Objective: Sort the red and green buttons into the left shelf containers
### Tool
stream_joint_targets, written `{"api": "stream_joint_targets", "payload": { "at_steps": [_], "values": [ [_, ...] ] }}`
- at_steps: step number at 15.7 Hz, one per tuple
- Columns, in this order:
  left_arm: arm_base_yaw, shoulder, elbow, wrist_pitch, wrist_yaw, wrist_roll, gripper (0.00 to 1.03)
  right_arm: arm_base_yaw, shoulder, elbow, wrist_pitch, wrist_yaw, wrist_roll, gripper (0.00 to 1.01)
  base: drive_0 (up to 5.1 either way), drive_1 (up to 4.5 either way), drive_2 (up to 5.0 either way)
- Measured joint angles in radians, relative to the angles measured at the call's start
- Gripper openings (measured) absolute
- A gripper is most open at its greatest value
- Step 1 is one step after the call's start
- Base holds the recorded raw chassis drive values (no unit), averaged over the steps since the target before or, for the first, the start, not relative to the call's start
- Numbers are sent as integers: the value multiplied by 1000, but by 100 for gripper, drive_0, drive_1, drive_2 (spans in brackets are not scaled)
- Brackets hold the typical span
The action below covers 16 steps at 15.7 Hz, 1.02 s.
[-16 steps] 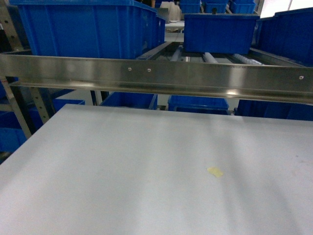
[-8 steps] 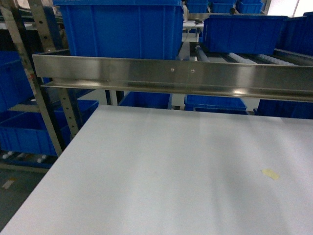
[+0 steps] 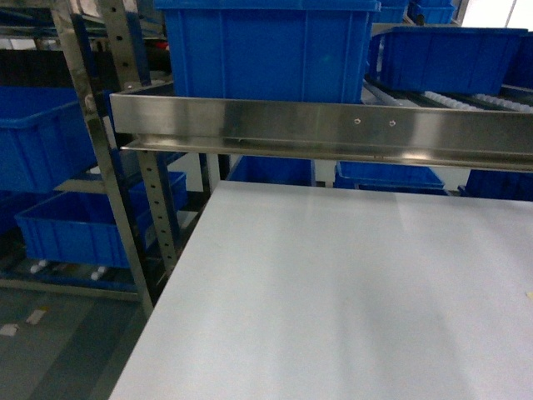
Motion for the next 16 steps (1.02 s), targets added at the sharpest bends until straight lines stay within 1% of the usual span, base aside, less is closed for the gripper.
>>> {"api": "stream_joint_targets", "payload": {
  "at_steps": [13, 16],
  "values": [
    [-1, 0, 0, -1, 1, 0, 24, 0, 0, 0, -1, 1, 0, 27, -496, 244, 244],
    [0, 0, 0, -1, 1, 0, 24, 0, 2, -1, -6, 1, 0, 27, -498, 324, 144]
  ]
}}
